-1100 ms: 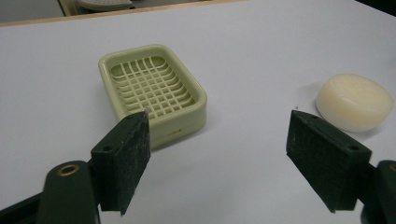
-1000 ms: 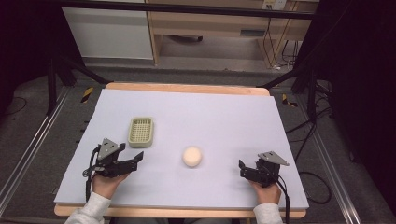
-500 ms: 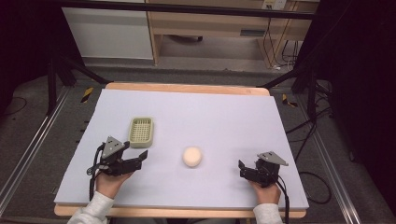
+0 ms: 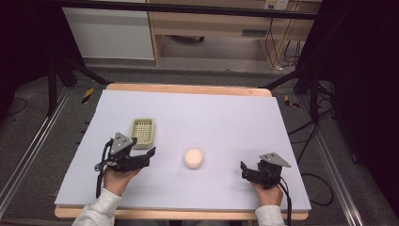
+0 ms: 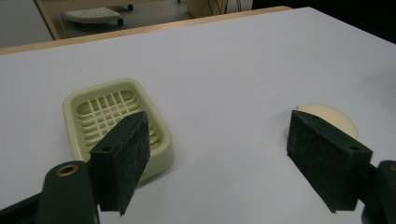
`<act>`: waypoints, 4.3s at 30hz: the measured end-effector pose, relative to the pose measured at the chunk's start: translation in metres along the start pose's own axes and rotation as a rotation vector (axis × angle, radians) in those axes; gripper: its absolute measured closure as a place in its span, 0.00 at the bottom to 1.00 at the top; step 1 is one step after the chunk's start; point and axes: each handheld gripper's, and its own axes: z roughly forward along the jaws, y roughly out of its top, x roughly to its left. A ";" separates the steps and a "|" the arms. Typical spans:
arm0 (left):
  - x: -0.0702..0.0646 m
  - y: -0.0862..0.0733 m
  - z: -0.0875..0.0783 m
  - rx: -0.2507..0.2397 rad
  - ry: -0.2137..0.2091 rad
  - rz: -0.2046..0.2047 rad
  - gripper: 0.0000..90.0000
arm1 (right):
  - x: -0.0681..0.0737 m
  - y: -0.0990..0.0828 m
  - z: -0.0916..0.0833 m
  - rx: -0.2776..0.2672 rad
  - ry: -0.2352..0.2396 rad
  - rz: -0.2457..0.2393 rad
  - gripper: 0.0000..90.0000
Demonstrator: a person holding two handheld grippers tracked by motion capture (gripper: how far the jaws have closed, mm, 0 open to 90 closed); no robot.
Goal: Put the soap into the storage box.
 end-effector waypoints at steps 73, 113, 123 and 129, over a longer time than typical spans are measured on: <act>-0.094 0.016 0.073 0.121 -0.162 0.123 0.22 | 0.001 -0.001 0.000 0.000 0.008 -0.003 0.08; -0.106 -0.004 0.118 0.247 -0.141 0.127 0.19 | 0.004 -0.001 0.004 0.018 0.018 -0.011 0.08; -0.106 -0.008 0.124 0.274 -0.134 0.129 0.23 | 0.005 -0.001 0.004 0.019 0.017 -0.010 0.08; -0.105 -0.010 0.126 0.278 -0.131 0.118 0.26 | 0.005 -0.001 0.004 0.021 0.018 -0.010 0.08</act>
